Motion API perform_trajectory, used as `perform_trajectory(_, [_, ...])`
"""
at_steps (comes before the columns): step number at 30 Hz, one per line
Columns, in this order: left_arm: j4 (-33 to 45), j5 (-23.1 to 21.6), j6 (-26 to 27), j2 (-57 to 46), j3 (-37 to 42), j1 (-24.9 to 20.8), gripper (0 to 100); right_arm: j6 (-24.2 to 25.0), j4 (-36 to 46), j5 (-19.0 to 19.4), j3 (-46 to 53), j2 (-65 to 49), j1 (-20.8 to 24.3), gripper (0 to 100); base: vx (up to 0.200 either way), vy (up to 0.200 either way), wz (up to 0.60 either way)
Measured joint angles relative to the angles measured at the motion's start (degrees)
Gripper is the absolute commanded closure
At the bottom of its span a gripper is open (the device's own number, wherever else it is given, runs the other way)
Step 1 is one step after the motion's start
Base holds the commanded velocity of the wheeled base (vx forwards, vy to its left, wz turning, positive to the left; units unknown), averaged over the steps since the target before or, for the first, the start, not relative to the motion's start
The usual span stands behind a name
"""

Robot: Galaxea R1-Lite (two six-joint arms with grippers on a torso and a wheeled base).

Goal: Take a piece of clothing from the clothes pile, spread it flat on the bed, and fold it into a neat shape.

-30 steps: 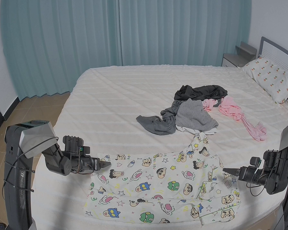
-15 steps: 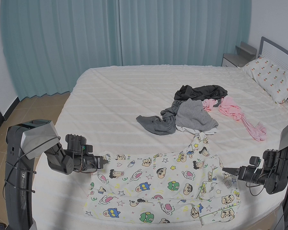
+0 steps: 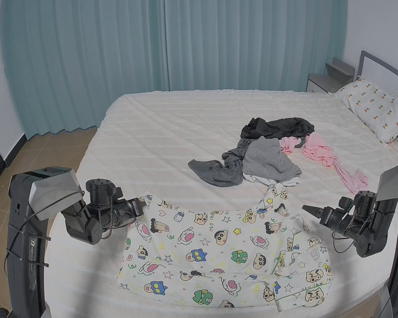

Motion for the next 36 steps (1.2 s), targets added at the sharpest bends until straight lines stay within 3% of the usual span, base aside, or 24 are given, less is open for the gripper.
perform_trajectory(3, [-1.89,1.63,-0.45,0.26,0.61,0.06,100,0.18,1.69,-2.73,-4.63,2.85,1.68,0,0.000,0.000,0.00])
perform_trajectory(11, [-5.36,4.60,-1.71,0.96,1.77,0.13,100,0.33,11.17,-5.06,-14.59,6.70,2.93,0,0.000,0.000,0.00])
perform_trajectory(33, [-6.49,4.86,-2.15,1.95,2.84,0.00,100,0.29,19.63,-5.63,-23.63,10.31,7.62,0,0.000,0.000,0.00])
perform_trajectory(34, [-6.49,4.84,-2.15,1.95,2.86,0.00,100,0.27,19.65,-5.63,-23.71,10.34,7.68,100,0.000,0.000,0.00])
perform_trajectory(36, [-6.49,4.73,-2.15,1.95,2.86,0.00,100,0.29,19.63,-5.63,-23.93,10.35,7.73,100,0.000,0.000,0.00])
